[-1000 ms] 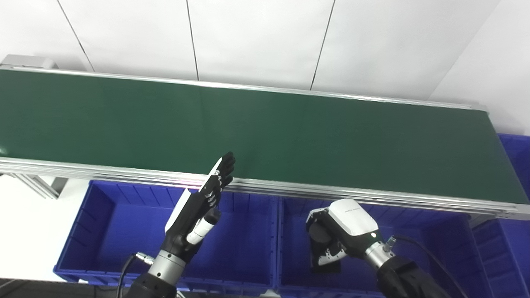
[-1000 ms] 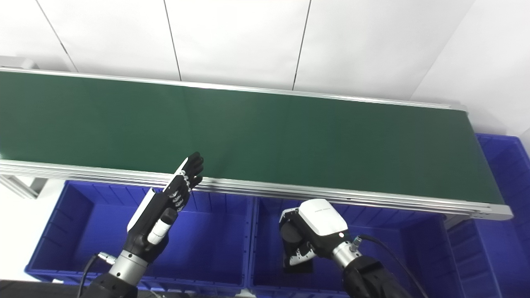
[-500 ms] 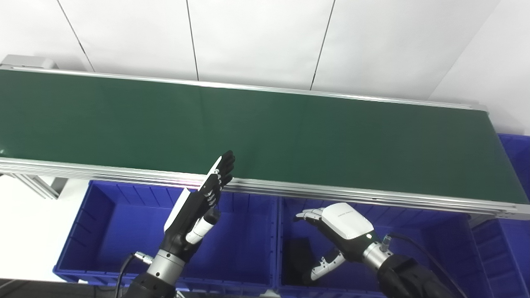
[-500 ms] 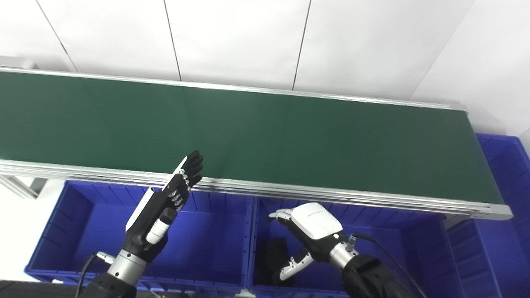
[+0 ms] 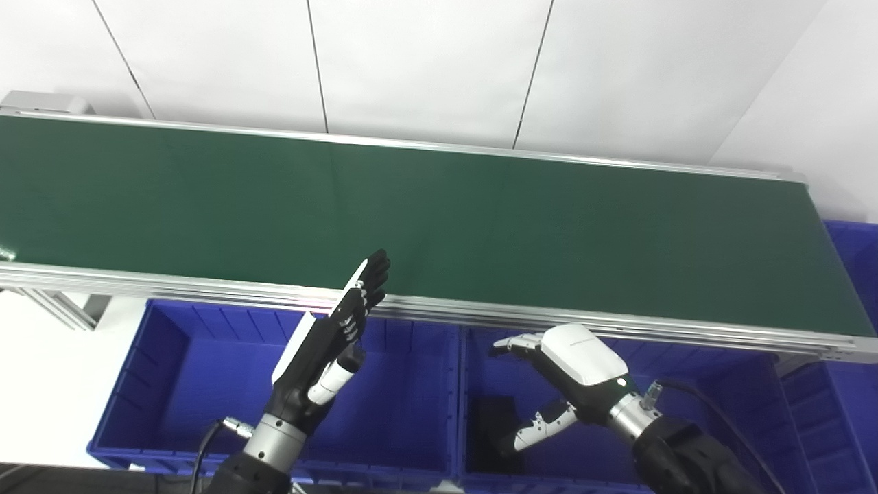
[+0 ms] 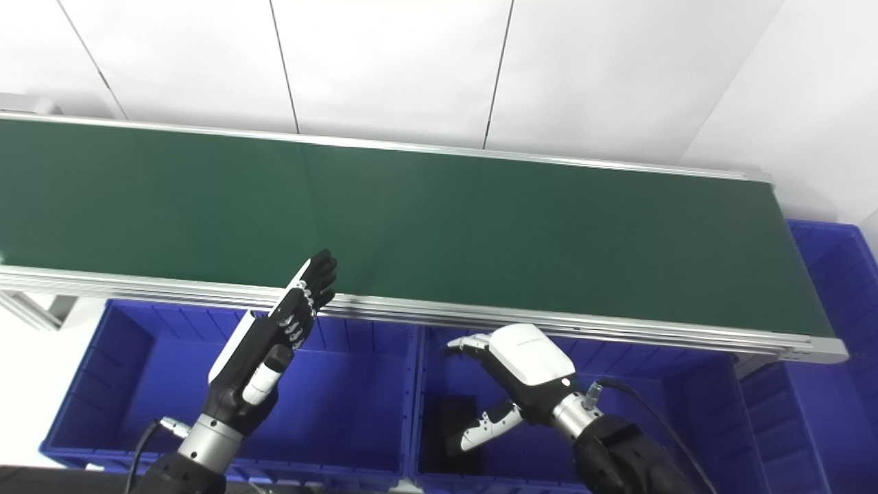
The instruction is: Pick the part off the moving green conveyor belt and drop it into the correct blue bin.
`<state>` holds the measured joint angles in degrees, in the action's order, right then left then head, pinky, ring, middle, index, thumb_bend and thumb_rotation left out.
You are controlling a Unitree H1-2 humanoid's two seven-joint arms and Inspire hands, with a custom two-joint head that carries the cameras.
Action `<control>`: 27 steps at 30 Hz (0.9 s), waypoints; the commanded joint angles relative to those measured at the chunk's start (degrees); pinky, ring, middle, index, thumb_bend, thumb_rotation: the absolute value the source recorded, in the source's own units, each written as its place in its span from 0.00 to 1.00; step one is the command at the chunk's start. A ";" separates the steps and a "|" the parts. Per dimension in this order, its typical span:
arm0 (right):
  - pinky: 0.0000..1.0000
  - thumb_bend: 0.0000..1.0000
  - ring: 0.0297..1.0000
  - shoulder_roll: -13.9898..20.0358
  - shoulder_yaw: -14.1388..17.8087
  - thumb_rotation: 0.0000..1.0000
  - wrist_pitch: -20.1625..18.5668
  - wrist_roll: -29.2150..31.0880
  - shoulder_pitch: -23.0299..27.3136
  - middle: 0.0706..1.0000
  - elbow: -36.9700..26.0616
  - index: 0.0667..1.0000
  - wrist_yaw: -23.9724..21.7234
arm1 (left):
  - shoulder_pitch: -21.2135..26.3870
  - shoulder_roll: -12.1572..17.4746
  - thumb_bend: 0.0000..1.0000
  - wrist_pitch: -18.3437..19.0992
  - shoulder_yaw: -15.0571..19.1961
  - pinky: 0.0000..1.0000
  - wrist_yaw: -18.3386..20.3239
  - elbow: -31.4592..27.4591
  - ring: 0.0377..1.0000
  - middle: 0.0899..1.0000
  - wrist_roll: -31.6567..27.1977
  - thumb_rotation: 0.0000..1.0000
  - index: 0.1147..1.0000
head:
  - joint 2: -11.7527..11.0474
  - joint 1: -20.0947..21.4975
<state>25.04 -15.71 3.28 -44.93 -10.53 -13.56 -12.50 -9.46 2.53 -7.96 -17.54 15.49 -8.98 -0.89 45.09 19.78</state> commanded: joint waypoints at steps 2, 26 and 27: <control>0.52 1.00 0.63 -0.66 1.64 0.61 5.48 5.43 -1.14 0.71 -3.76 0.73 4.38 | 0.38 -0.32 0.88 -1.69 -0.14 1.00 -0.07 -0.85 1.00 1.00 -0.07 0.92 1.00 | -0.44 -1.88; 0.84 1.00 0.87 -14.26 10.02 1.00 21.43 44.43 -6.24 0.91 2.56 0.96 11.91 | 1.64 -3.43 0.85 -6.62 -2.76 1.00 -2.29 2.92 1.00 1.00 6.89 0.89 1.00 | -6.08 -18.66; 0.85 1.00 0.88 -14.80 10.22 1.00 21.92 45.07 -6.32 0.91 3.37 0.96 11.80 | 1.51 -3.35 0.85 -6.65 -2.78 1.00 -2.29 2.84 1.00 1.00 6.91 0.88 1.00 | -6.08 -18.66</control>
<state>10.48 -6.13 22.55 -1.43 -16.73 -9.54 -0.50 -8.52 -0.52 -12.51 -20.28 13.83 -4.56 5.98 39.02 1.14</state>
